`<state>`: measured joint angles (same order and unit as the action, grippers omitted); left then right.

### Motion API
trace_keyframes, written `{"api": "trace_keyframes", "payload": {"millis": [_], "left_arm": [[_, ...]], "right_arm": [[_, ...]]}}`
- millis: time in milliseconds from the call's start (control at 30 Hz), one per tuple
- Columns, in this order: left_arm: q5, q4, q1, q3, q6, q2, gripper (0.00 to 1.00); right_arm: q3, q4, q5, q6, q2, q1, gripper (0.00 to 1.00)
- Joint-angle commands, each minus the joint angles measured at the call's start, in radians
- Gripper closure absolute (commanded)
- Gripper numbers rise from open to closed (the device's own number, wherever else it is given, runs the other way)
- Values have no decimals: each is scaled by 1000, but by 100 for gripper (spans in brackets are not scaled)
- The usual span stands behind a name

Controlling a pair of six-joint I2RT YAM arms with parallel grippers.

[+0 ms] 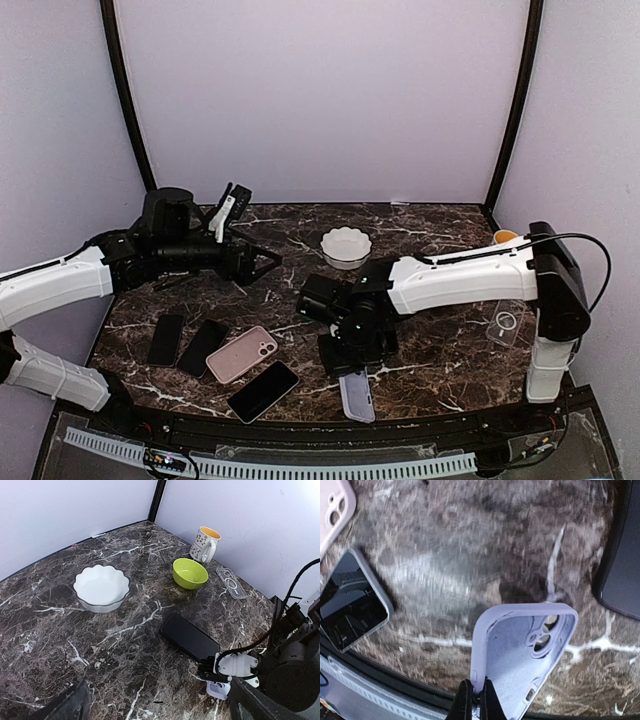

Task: Put the phone into the phone case

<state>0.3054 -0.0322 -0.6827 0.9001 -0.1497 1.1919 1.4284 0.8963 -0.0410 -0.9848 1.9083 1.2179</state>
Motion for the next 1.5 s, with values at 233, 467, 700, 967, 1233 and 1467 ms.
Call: {"api": "trace_keyframes", "payload": {"millis": [233, 467, 700, 967, 1233, 1467], "left_arm": [[-4, 8, 27, -9, 2, -16, 1], [-1, 11, 33, -10, 0, -15, 1], [-10, 18, 36, -21, 3, 3, 1], [-10, -320, -9, 94, 29, 155, 12], [-182, -651, -352, 78, -15, 264, 1], [-224, -714, -460, 89, -40, 417, 1]], "right_arm": [[111, -72, 320, 112, 196, -122, 100], [100, -46, 309, 138, 180, -130, 100], [99, -139, 248, 164, 73, -161, 55], [-61, -160, 327, 174, -151, -162, 38], [-228, -219, 345, 192, -265, -162, 31], [-330, -293, 326, 209, -321, -157, 28]]}}
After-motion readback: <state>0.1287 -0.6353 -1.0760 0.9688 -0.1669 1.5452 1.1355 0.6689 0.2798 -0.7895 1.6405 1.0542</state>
